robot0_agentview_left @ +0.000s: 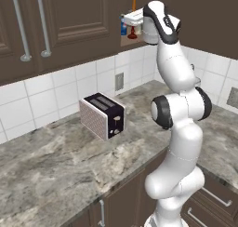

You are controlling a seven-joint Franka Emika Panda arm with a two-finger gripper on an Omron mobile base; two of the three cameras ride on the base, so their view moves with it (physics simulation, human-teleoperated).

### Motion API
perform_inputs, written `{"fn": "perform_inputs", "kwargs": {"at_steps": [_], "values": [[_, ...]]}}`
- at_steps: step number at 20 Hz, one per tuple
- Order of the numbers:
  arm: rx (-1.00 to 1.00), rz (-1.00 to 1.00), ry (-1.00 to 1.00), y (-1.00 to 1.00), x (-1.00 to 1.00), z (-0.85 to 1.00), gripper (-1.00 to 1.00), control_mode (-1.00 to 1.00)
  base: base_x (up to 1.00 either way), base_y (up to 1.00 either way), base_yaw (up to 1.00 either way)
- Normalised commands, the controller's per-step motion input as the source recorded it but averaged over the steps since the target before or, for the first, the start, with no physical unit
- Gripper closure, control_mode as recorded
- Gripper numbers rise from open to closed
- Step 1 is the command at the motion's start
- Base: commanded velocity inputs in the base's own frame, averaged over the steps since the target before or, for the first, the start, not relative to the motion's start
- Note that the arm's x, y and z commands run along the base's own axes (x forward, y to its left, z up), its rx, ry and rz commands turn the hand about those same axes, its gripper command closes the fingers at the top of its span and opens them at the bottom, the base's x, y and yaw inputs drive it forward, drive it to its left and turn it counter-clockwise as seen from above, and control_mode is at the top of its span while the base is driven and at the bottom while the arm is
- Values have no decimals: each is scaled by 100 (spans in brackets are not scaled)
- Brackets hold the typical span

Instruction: Pick the candle and candle from the dining table and place them in the open cabinet. Close the cabinet after placing the objects.

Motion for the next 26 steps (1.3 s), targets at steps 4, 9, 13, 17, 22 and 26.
{"fn": "perform_inputs", "kwargs": {"at_steps": [4,9,13,17,22,26], "values": [[0,0,0,6,38,-41,100,-100,0,0,0],[0,0,0,0,24,-28,100,-100,0,0,0],[0,0,0,0,2,0,100,-100,0,0,0],[-5,-17,1,46,18,49,100,-100,0,0,0],[-10,-7,11,28,20,19,100,-100,0,0,0],[0,0,0,0,0,0,100,-100,0,0,0]]}}
